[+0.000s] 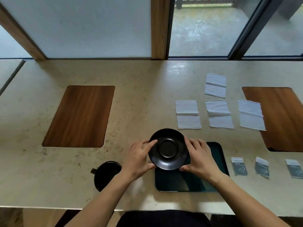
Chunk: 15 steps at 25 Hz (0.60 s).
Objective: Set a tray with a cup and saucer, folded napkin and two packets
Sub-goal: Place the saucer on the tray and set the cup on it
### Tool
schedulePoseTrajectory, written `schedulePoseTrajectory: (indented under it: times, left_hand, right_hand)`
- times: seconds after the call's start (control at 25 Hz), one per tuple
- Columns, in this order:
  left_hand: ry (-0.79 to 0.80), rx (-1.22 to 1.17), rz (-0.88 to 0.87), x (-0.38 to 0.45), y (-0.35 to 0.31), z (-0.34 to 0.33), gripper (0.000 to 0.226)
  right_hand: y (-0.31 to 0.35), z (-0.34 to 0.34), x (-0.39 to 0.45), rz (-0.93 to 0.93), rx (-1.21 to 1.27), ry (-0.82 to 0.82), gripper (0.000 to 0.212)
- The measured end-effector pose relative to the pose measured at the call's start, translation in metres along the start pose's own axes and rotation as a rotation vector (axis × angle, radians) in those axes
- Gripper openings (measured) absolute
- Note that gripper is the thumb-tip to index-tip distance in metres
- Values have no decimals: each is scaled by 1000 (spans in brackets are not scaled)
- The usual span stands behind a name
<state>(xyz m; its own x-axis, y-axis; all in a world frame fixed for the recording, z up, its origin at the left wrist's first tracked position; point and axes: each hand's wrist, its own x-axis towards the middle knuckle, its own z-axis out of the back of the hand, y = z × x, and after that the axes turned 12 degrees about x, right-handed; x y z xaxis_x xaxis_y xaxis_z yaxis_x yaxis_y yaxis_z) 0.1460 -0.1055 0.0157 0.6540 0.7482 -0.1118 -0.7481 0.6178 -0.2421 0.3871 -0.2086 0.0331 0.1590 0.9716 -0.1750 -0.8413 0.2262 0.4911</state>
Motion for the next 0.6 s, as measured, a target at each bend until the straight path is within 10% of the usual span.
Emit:
schedulePoseTrajectory:
  times: [0.6]
  left_hand:
    - [115, 32, 97, -35, -38, -36, 97]
  right_hand:
    - [-36, -28, -38, -18, -6, 129, 115]
